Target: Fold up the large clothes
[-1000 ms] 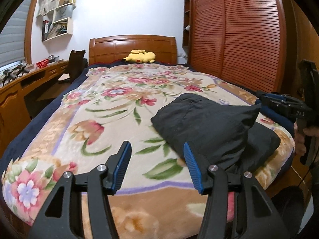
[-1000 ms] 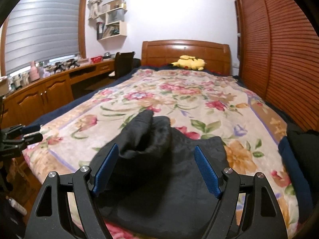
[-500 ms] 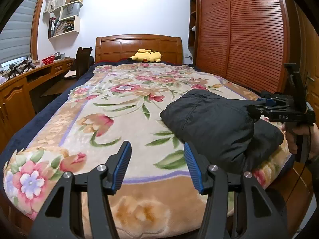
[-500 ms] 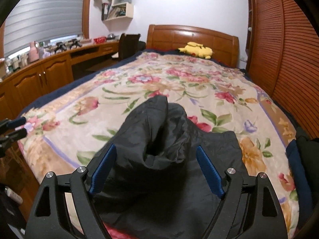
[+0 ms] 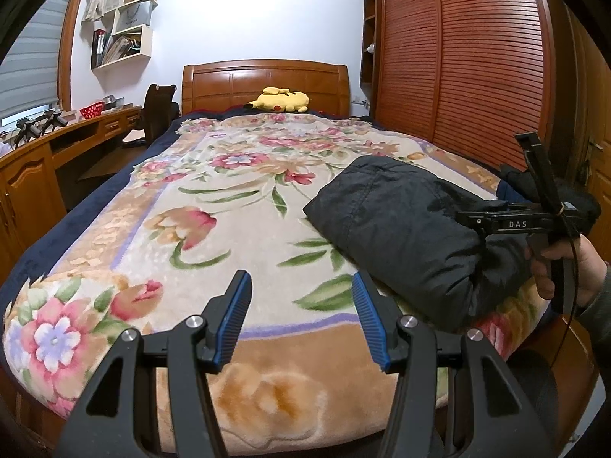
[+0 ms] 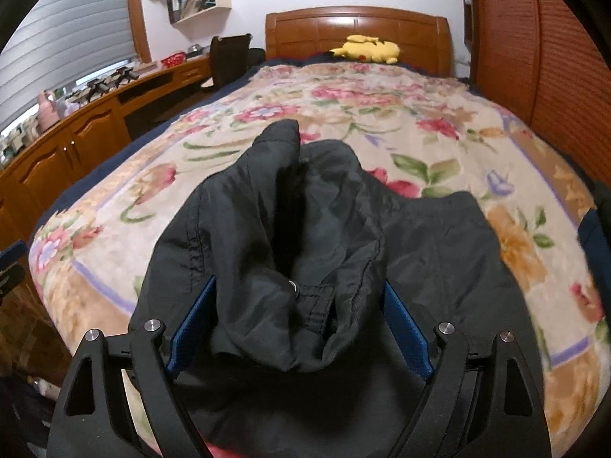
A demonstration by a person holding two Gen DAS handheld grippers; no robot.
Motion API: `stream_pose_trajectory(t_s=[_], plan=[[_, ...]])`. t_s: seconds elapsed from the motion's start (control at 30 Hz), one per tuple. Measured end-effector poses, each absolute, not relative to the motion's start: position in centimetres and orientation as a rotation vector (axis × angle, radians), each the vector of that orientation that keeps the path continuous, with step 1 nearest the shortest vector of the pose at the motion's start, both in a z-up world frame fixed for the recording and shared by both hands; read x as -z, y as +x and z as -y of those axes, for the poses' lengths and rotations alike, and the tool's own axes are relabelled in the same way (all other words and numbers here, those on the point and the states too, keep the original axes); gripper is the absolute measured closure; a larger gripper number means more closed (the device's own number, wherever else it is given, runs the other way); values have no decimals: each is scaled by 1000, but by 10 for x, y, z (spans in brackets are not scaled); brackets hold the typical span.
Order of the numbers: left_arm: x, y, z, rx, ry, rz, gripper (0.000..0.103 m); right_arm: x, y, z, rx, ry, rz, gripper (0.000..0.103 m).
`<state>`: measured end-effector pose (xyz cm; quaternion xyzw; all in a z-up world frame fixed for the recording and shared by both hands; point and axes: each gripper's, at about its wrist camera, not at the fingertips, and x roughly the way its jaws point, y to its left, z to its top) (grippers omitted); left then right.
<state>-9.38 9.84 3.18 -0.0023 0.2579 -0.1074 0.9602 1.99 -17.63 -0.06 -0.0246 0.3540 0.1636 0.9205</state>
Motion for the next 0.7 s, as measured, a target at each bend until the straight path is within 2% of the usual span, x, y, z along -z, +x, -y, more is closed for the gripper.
stream_pose_trajectory(t_s=[0.13, 0.23, 0.3, 0.33, 0.37, 0.4, 0.5, 0.7], plan=[[-28, -94, -95, 220, 1, -533, 49, 3, 22, 180, -353, -23, -741, 17], [-25, -92, -94, 222, 1, -541, 49, 2, 21, 180, -387, -16, -742, 26], [-23, -91, -92, 224, 0, -548, 49, 1, 17, 176, -421, -35, -735, 48], [-22, -90, -91, 225, 0, -551, 49, -1, 15, 173, -426, -55, -727, 53], [-21, -90, -90, 226, 1, -553, 49, -2, 12, 170, -435, -80, -719, 72], [-20, -89, -89, 228, 1, -556, 49, -4, 8, 168, -449, -104, -709, 80], [-18, -88, -84, 237, 6, -561, 49, -11, -1, 163, -455, -148, -665, 89], [-16, -81, -70, 260, 8, -564, 49, -43, -17, 153, -442, -234, -559, 94]])
